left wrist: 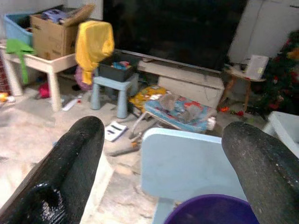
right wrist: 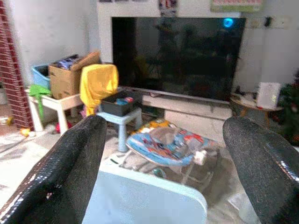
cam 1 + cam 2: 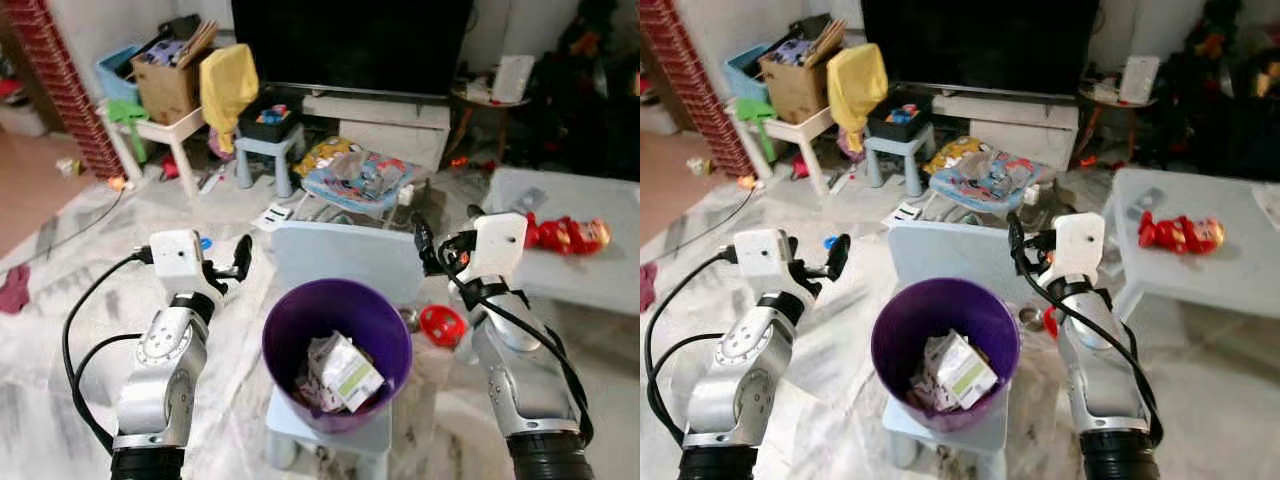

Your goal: Picking trash to rubbish bin

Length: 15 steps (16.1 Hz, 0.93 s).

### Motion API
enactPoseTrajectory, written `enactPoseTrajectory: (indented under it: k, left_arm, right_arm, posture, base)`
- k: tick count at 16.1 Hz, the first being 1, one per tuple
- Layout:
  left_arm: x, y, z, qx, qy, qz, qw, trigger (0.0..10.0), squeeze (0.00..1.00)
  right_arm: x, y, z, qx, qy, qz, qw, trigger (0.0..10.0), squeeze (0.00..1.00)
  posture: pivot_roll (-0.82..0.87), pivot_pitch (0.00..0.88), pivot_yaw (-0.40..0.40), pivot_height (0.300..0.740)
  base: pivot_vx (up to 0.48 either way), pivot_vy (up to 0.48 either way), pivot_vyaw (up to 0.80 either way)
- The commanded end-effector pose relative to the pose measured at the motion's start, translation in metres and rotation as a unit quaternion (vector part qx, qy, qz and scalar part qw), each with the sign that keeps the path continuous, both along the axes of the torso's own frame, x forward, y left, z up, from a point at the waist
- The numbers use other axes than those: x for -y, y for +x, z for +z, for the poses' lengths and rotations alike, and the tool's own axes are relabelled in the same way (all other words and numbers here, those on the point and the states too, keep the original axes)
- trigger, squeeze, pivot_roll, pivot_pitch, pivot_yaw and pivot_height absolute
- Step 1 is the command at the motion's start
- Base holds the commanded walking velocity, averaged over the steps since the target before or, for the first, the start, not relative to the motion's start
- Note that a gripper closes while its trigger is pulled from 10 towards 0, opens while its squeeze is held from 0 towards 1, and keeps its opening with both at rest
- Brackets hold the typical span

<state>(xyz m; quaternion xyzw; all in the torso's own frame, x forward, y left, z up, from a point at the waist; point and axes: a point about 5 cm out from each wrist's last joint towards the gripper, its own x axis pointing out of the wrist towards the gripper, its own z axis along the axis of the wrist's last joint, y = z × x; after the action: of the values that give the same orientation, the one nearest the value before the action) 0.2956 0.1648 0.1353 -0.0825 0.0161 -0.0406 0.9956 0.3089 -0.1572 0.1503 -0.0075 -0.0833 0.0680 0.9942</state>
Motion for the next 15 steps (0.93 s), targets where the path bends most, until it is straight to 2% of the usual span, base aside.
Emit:
enactPoseTrajectory:
  k: [1, 13, 15]
  left_arm:
    - [0.0069, 0.0015, -0.0001, 0.000, -0.004, -0.015, 1.000, 10.0, 0.00]
    - [0.0066, 0.0033, -0.0022, -0.004, -0.002, -0.017, 1.000, 10.0, 0.00]
    - [0.0065, 0.0035, -0.0015, 0.001, -0.002, -0.017, 1.000, 10.0, 0.00]
  right_arm:
    - [0.0046, 0.0004, 0.0034, 0.002, -0.001, -0.006, 1.000, 10.0, 0.00]
    - [0.0006, 0.0023, 0.0030, -0.004, -0.002, -0.003, 1.000, 10.0, 0.00]
    - [0.0007, 0.0031, 0.0034, -0.004, -0.001, -0.004, 1.000, 10.0, 0.00]
  posture:
    - [0.01, 0.000, -0.015, 0.740]
    - [0.01, 0.000, -0.012, 0.740]
    - [0.00, 0.000, -0.010, 0.740]
  base:
    - [0.000, 0.439, 0.00]
    - [0.000, 0.444, 0.00]
    - [0.000, 0.000, 0.00]
